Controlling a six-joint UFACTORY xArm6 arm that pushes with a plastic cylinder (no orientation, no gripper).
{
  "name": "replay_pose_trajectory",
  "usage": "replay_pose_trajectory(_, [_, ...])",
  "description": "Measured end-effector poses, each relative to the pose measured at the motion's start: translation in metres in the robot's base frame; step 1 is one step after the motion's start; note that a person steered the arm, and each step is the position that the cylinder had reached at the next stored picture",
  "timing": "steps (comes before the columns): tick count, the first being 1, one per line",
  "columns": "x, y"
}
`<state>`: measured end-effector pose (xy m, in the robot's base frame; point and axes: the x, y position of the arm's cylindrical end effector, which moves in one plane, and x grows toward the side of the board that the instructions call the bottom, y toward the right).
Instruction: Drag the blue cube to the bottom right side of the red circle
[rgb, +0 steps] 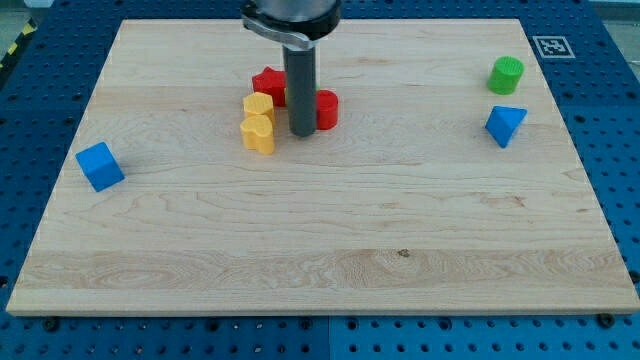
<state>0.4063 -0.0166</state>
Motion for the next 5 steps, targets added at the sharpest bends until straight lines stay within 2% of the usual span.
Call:
replay_pose_trajectory(2, [0.003, 0.021])
replay_pose_trajectory(4, [0.08, 0.021])
replay_pose_trajectory(5, [0.119, -0.016])
